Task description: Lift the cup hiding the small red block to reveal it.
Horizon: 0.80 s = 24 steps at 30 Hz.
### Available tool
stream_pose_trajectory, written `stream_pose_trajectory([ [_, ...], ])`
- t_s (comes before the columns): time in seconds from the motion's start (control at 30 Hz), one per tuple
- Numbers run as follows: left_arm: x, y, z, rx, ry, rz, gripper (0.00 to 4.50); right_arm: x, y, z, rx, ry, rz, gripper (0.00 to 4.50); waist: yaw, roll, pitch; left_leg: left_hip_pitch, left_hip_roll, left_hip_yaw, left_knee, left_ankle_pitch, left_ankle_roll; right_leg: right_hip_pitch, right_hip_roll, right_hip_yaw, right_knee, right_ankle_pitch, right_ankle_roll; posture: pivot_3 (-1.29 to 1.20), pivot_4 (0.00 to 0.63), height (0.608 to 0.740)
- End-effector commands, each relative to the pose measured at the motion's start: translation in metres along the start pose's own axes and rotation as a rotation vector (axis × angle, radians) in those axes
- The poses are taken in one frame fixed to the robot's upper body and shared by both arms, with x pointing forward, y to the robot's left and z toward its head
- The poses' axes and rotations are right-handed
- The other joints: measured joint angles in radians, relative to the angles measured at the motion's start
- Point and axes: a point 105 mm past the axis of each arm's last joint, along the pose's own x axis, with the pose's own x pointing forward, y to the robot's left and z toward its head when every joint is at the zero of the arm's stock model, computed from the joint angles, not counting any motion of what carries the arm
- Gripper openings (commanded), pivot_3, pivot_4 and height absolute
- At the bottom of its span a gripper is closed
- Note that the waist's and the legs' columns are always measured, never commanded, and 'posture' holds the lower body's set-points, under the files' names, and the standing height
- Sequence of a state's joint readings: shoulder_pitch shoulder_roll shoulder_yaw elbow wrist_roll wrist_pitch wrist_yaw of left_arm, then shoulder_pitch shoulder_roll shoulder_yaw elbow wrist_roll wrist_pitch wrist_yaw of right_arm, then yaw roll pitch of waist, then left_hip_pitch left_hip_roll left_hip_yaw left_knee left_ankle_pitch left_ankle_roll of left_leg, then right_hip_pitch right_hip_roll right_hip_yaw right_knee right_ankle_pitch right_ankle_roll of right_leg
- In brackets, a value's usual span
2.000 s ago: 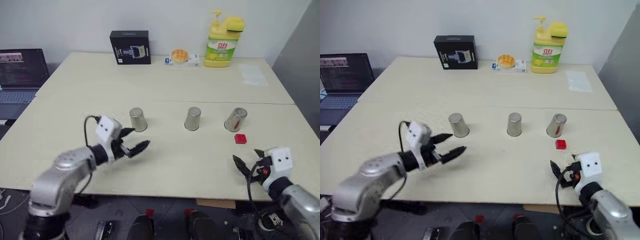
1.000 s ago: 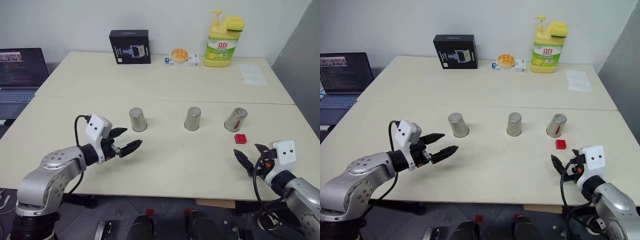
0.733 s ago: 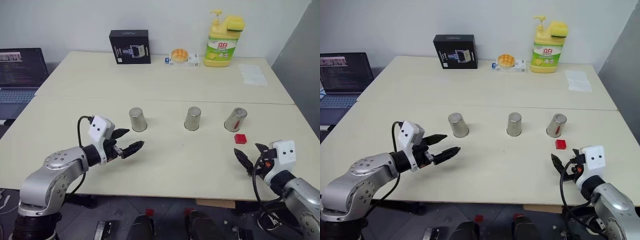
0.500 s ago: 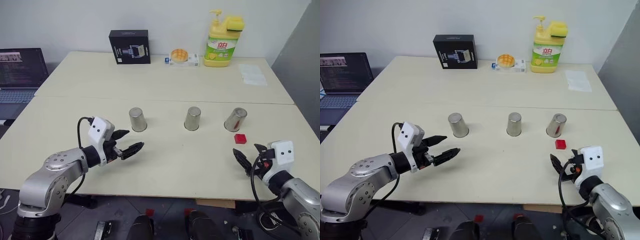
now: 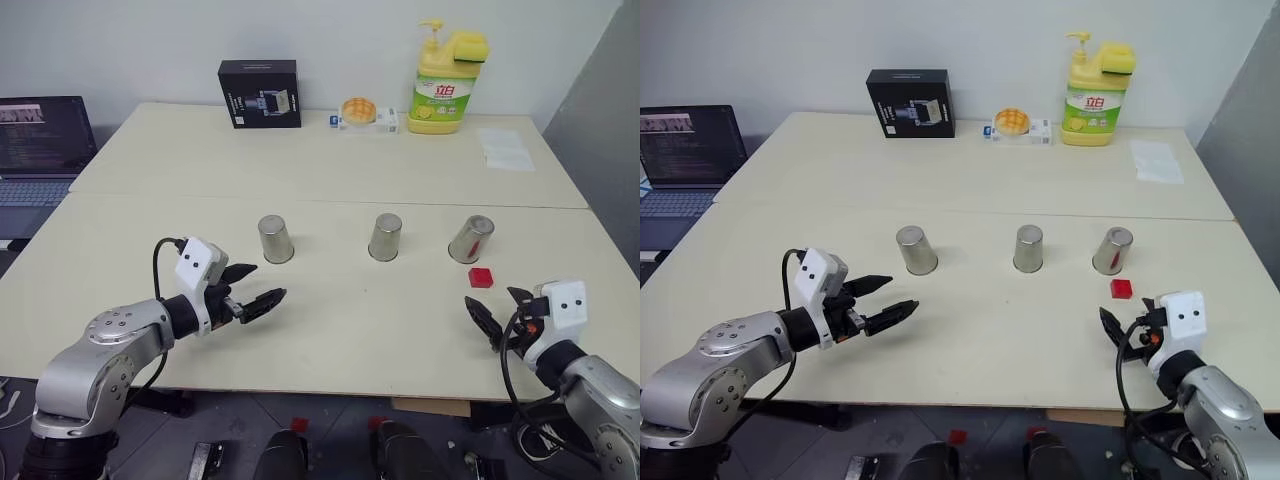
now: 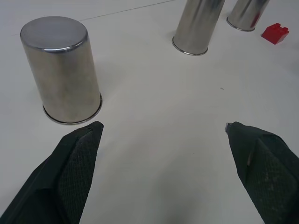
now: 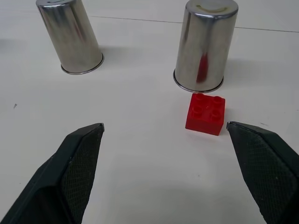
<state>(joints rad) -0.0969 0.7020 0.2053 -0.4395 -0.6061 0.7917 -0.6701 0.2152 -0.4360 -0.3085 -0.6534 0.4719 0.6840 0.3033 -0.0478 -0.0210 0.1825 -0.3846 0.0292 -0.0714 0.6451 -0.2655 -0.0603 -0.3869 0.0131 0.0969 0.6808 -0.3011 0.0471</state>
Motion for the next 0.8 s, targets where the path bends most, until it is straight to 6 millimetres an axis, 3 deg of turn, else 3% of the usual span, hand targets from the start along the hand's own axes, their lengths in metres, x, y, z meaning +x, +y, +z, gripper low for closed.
stream_pose_trajectory([
  [0.03, -0.0051, 0.0009, 0.0154, 0.057, -0.049, 0.004, 4.50, 0.0000, 0.0018, 0.0094, -0.018, -0.045, 0.002, 4.47, 0.000, 0.000, 0.000, 0.000, 0.000, 0.000, 0.000, 0.000, 0.000, 0.000, 0.000, 0.000, 0.000, 0.000, 0.000, 0.00, 0.150, 0.740],
  [0.8, -0.0046, 0.0012, 0.0135, 0.054, -0.045, -0.002, 4.50, -0.0023, 0.0034, 0.0075, -0.012, -0.041, -0.007, 4.47, 0.000, 0.000, 0.000, 0.000, 0.000, 0.000, 0.000, 0.000, 0.000, 0.000, 0.000, 0.000, 0.000, 0.000, 0.000, 0.00, 0.150, 0.740],
])
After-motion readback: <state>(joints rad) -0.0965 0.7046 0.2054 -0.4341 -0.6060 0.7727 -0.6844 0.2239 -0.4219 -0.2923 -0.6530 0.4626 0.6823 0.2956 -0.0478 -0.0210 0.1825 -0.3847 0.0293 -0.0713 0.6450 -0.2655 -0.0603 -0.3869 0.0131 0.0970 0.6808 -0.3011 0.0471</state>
